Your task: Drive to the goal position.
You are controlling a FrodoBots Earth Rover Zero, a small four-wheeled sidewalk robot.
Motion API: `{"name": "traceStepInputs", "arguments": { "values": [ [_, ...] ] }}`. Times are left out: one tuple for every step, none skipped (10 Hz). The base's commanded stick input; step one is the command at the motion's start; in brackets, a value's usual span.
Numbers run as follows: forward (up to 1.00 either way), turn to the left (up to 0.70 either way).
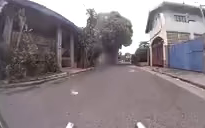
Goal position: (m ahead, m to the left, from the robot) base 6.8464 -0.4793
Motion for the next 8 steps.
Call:
{"name": "traceStepInputs", "arguments": {
  "values": [
    [0.70, -0.13],
    [0.70, -0.13],
    [0.70, -0.13],
    [0.70, -0.13],
    [0.70, -0.13],
    [0.70, -0.13],
    [0.70, -0.08],
    [0.70, 0.00]
  ]
}}
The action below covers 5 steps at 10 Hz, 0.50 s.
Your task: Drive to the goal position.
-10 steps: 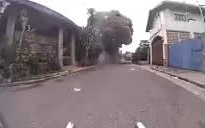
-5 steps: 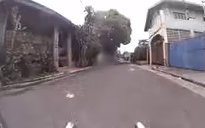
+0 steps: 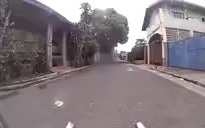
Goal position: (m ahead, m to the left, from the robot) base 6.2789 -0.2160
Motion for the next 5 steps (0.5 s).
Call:
{"name": "traceStepInputs", "arguments": {
  "values": [
    [0.70, 0.00],
    [0.70, 0.00],
    [0.70, 0.00],
    [0.70, 0.00],
    [0.70, 0.00]
  ]
}}
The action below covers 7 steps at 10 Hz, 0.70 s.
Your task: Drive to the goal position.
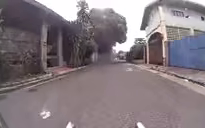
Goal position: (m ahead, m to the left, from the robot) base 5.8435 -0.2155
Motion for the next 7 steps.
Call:
{"name": "traceStepInputs", "arguments": {
  "values": [
    [0.70, 0.00],
    [0.70, 0.00],
    [0.70, 0.00],
    [0.70, 0.00],
    [0.70, 0.00],
    [0.70, 0.00],
    [0.70, 0.00]
  ]
}}
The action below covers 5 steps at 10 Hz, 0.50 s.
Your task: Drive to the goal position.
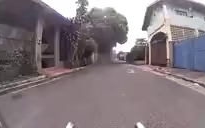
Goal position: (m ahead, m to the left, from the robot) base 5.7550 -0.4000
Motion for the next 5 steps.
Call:
{"name": "traceStepInputs", "arguments": {
  "values": [
    [0.70, 0.00],
    [0.70, 0.00],
    [0.70, 0.00],
    [0.70, 0.00],
    [0.70, 0.00]
  ]
}}
